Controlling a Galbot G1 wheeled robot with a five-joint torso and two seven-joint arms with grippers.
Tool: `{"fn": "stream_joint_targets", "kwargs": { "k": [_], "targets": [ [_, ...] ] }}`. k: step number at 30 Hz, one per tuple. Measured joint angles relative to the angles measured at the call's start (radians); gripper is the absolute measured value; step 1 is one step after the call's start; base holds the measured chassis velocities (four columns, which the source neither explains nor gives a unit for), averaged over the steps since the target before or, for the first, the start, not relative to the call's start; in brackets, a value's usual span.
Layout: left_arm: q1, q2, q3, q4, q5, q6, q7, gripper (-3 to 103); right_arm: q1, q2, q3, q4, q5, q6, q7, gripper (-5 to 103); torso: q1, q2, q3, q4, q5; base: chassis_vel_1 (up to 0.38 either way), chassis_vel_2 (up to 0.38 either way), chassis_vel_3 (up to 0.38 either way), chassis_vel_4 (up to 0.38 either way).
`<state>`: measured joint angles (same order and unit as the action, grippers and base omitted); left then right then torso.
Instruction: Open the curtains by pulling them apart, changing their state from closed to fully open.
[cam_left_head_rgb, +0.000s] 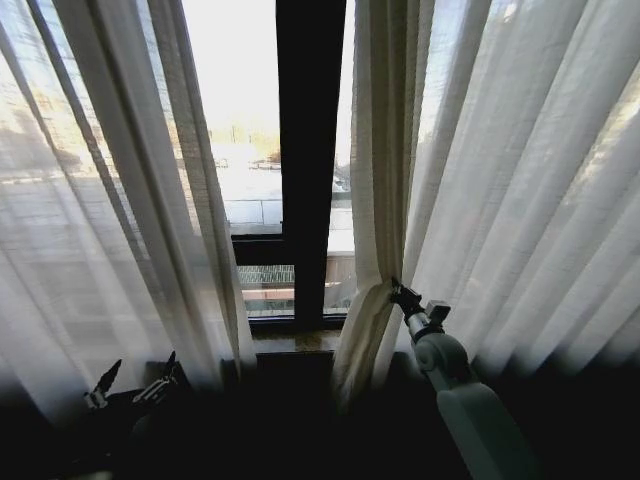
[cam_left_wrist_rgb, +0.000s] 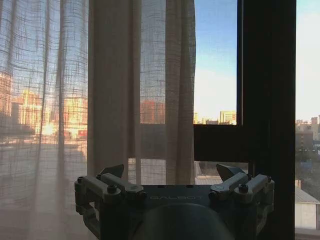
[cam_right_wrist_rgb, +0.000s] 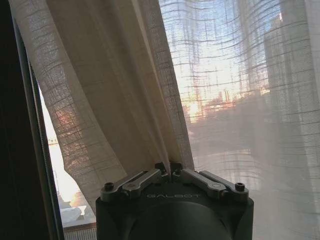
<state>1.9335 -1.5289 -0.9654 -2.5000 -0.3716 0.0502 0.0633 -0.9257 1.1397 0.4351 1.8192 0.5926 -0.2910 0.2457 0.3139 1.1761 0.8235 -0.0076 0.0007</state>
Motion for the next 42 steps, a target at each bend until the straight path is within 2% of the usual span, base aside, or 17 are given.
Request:
{"fn": "stream_joint_targets", "kwargs": {
  "k": [11, 42],
  "targets": [
    [0.009, -0.004, -0.008, 0.0, 0.0, -0.016, 0.025, 100, -0.011, -0.004, 0.028, 0.005, 0.0, 0.0, 0.001, 0, 0.0, 0.0, 0.0, 0.0, -0.0003, -0.333, -0.369, 0.324, 0.366],
    [-0.001, 0.0, -0.008, 0.0, -0.007, 0.001, 0.021, 100, -0.036, -0.014, 0.053, 0.013, 0.001, 0.001, -0.006, 0, 0.0, 0.0, 0.0, 0.0, -0.0003, -0.339, -0.371, 0.335, 0.375]
  ]
}}
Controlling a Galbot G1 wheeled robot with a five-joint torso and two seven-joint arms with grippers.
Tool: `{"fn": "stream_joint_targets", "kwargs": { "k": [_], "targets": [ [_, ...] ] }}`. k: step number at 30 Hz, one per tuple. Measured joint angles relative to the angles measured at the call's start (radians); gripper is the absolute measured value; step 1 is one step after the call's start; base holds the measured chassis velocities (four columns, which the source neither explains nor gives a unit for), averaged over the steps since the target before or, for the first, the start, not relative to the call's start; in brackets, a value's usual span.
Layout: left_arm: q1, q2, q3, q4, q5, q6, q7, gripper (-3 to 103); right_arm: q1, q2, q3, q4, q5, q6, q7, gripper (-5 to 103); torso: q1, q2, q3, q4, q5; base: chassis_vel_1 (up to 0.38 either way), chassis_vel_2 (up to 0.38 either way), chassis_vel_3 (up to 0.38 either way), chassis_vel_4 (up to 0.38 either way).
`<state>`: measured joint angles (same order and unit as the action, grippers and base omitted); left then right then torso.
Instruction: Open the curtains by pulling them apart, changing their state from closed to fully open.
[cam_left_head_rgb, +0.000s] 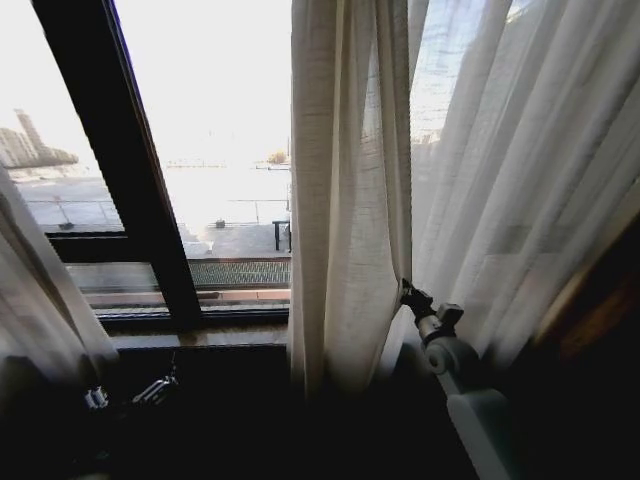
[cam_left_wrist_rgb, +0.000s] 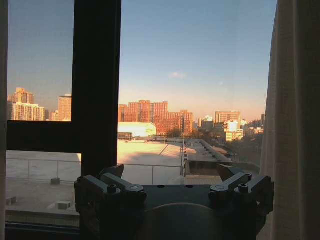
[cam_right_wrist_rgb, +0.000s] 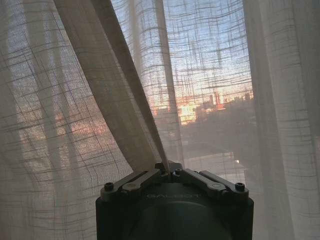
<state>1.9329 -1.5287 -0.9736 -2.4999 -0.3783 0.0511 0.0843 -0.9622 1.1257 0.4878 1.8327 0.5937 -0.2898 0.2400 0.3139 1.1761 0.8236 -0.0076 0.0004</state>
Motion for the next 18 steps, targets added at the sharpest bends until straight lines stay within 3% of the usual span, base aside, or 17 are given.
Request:
{"fn": "stream_joint_targets", "kwargs": {
  "k": [18],
  "targets": [
    [0.0, -0.001, 0.0, 0.0, 0.0, 0.0, -0.001, 100, 0.011, -0.008, -0.005, -0.005, 0.0, 0.0, -0.001, 0, 0.0, 0.0, 0.0, 0.0, -0.0001, -0.332, -0.376, 0.335, 0.368]
  ]
}}
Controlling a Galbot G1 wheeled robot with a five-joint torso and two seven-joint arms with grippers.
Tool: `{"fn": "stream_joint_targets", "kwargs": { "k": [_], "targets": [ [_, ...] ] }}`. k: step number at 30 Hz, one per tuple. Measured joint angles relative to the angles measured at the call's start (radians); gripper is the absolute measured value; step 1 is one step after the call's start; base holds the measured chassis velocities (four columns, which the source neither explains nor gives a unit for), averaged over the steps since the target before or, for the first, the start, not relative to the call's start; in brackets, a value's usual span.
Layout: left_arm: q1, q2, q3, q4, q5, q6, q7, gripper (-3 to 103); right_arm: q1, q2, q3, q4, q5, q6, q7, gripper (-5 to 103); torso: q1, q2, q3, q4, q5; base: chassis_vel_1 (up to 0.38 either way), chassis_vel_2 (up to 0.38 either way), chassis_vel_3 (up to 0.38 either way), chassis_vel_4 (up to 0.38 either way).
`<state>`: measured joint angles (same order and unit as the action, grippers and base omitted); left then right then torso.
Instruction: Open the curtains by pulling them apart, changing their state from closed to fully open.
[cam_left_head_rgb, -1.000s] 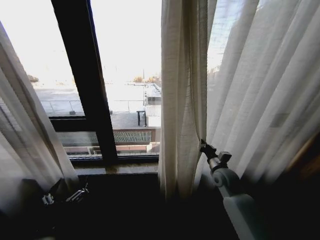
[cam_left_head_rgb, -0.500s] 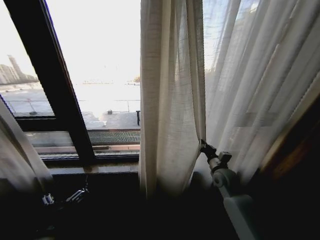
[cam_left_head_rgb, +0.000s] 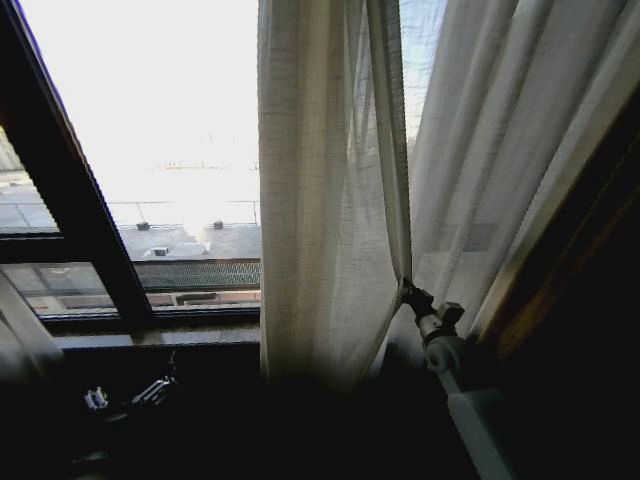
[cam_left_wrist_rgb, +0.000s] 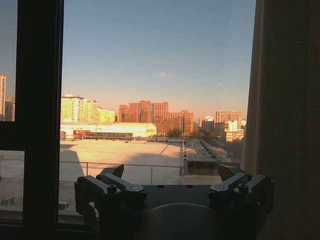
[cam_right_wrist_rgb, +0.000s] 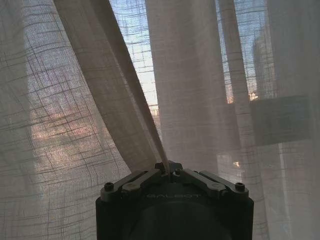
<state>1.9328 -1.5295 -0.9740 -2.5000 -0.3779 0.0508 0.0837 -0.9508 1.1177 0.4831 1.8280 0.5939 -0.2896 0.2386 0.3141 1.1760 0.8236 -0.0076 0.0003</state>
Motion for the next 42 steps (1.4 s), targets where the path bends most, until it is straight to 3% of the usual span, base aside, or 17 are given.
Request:
{"fn": "stream_joint_targets", "kwargs": {
  "k": [29, 39, 42],
  "targets": [
    [0.005, 0.003, -0.003, 0.0, -0.001, -0.013, 0.0, 100, -0.016, -0.003, 0.001, 0.01, -0.009, 0.019, 0.006, 0, 0.0, 0.0, 0.0, -0.0001, -0.0002, -0.336, -0.367, 0.333, 0.373],
    [0.001, 0.012, -0.001, 0.0, -0.008, -0.013, 0.003, 100, -0.035, -0.004, 0.016, 0.02, -0.021, 0.021, 0.012, -3, 0.0, 0.0, 0.0, -0.0003, 0.0003, -0.103, -0.116, 0.129, 0.091],
    [0.0, 0.014, 0.0, 0.0, -0.009, -0.013, 0.002, 100, -0.045, -0.006, 0.024, 0.027, -0.026, 0.016, 0.011, 7, 0.0, 0.0, 0.0, 0.0003, -0.0013, 0.023, 0.041, -0.019, -0.024]
  ]
}}
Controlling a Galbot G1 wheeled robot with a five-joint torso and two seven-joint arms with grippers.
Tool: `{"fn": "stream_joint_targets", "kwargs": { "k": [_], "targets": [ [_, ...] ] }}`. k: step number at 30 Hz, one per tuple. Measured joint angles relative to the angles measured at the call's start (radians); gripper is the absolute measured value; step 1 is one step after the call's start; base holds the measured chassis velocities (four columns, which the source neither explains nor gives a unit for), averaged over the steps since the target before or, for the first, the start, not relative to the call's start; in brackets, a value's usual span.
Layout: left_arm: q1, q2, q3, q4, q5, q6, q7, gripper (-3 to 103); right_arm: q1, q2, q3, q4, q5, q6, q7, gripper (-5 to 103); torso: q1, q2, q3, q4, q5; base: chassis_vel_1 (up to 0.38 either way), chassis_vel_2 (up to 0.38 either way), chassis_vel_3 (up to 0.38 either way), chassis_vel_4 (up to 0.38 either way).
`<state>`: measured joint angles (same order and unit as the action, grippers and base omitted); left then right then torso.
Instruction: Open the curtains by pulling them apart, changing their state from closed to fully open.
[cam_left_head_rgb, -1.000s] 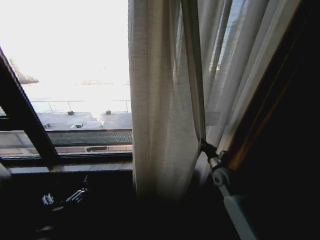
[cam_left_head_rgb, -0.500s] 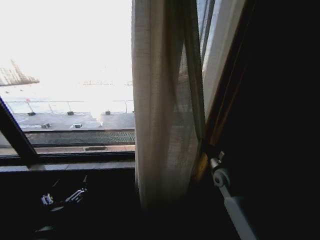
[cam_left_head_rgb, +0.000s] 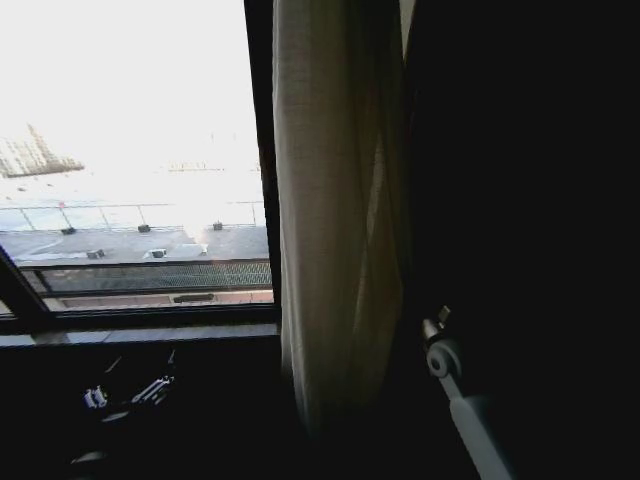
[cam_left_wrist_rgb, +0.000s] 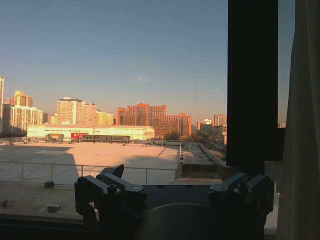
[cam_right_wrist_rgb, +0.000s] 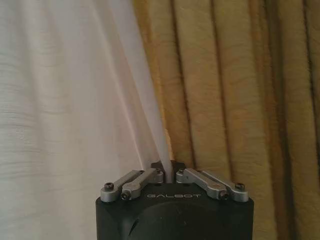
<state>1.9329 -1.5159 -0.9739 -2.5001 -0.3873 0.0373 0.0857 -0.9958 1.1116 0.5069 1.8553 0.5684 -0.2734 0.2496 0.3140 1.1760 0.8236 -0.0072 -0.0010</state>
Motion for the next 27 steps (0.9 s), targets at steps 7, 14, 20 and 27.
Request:
{"fn": "stream_joint_targets", "kwargs": {
  "k": [7, 14, 20, 27],
  "targets": [
    [-0.002, 0.004, -0.001, 0.0, -0.016, 0.001, 0.0, 100, -0.056, -0.008, 0.014, 0.051, -0.002, -0.018, 0.001, 33, 0.0, 0.0, 0.0, -0.0004, 0.0017, 0.017, 0.024, -0.018, -0.021],
    [-0.017, 0.018, -0.006, 0.0, -0.029, 0.005, -0.003, 100, -0.243, -0.034, 0.035, 0.265, 0.031, -0.09, 0.003, 67, 0.0, 0.0, 0.0, -0.0004, 0.0007, 0.0, 0.0, 0.0, 0.0],
    [-0.027, 0.017, -0.008, 0.0, -0.034, 0.027, -0.005, 100, -0.392, -0.006, 0.048, 0.42, 0.019, -0.116, 0.006, 94, 0.0, 0.0, 0.0, -0.0005, 0.0013, 0.0, 0.0, 0.0, 0.0],
    [-0.037, 0.031, -0.013, 0.0, -0.046, 0.046, -0.005, 100, -0.468, 0.012, 0.055, 0.491, -0.038, -0.118, 0.006, 100, 0.0, 0.0, 0.0, -0.0005, 0.0011, 0.0, 0.0, 0.0, 0.0]
  ]
}}
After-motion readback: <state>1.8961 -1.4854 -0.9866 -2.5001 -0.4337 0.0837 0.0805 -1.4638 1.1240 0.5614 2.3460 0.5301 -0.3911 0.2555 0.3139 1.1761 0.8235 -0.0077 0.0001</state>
